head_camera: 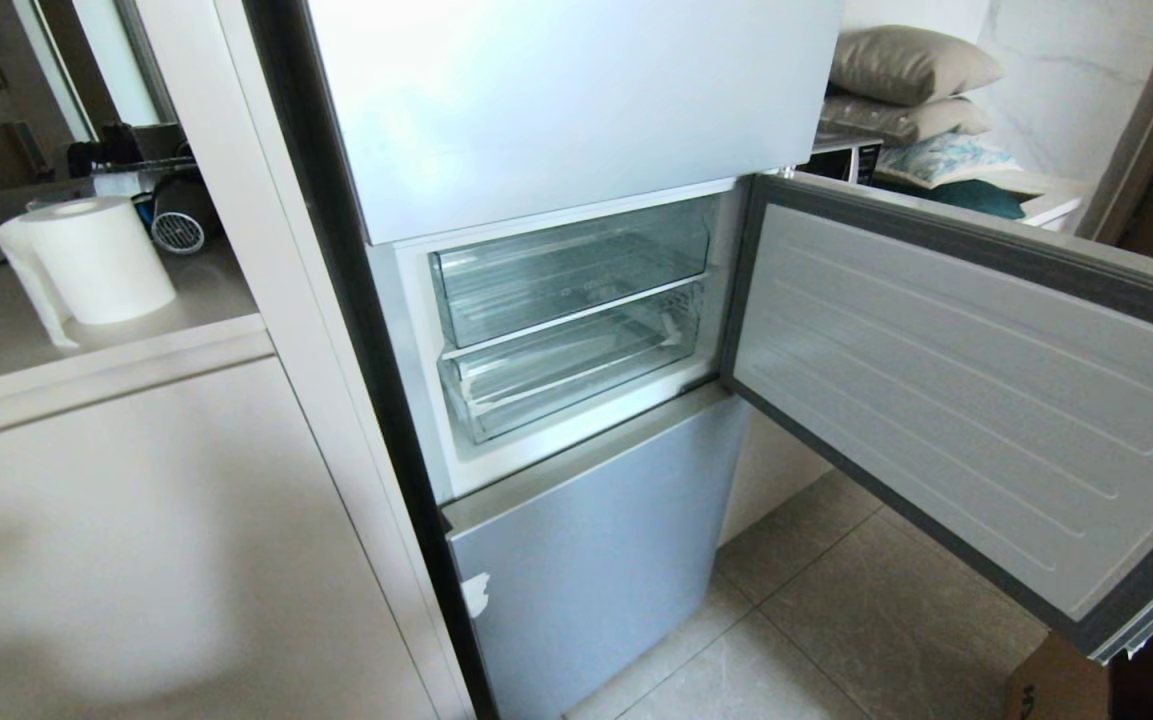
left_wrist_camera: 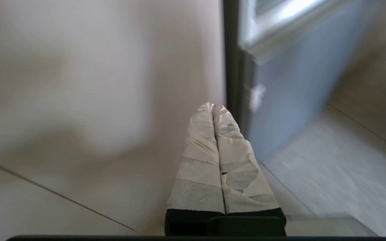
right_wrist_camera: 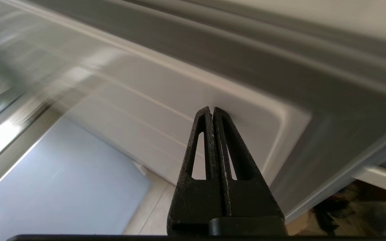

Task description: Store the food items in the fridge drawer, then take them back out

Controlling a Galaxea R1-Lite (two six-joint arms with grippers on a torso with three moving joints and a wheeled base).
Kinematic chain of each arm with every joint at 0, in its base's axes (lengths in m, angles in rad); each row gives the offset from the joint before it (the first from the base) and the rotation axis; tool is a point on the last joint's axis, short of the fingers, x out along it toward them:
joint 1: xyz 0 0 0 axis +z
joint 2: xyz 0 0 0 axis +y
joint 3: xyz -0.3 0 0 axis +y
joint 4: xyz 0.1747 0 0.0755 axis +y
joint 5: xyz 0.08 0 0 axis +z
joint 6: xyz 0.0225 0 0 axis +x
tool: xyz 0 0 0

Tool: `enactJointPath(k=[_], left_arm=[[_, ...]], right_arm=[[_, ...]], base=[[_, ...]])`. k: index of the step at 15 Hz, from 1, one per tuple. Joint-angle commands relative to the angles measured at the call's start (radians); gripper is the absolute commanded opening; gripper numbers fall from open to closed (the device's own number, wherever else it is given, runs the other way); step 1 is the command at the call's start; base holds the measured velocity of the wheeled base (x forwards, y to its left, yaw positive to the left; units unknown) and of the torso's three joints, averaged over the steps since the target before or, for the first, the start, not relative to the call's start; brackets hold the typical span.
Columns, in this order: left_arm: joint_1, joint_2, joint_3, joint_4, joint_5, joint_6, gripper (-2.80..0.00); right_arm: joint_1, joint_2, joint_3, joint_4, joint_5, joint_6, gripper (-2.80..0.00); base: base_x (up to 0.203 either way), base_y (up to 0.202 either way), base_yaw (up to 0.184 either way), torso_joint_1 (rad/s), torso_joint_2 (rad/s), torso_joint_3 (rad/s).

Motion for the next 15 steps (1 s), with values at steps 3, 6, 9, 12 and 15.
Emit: enactJointPath(k=[3, 6, 9, 12, 15], left_arm=[[-0.001, -0.003, 0.142, 0.003, -0.034, -0.037, -2.80], [0.024, 0.007, 0.173, 0.015, 0.019, -0.037, -2.80], [0.118, -0.004, 0.163, 0.043, 0.022, -0.004, -2.80], [0.131, -0.177, 0.182, 0.049, -0.086, 0.065, -2.80], [0.134, -0.293, 0.216, 0.054, -0.240, 0.060, -2.80]], right_arm=[[-0.038, 0.080, 0.018, -0.047, 0.015, 0.003, -2.80], [-0.039, 0.079, 0.034, -0.071, 0.038, -0.024, -2.80], [-0.038, 0.082, 0.044, -0.071, 0.074, -0.028, -2.80], [-0.036, 0.074, 0.101, -0.090, 0.208, -0.029, -2.80], [-0.037, -0.020, 0.254, -0.185, 0.335, -0.035, -2.80]], base=[[0.000, 0.000, 0.000, 0.000, 0.00, 0.000], [0.000, 0.000, 0.000, 0.000, 0.00, 0.000], [0.000, 0.000, 0.000, 0.000, 0.00, 0.000], [0.000, 0.000, 0.000, 0.000, 0.00, 0.000], [0.000, 0.000, 0.000, 0.000, 0.00, 0.000]])
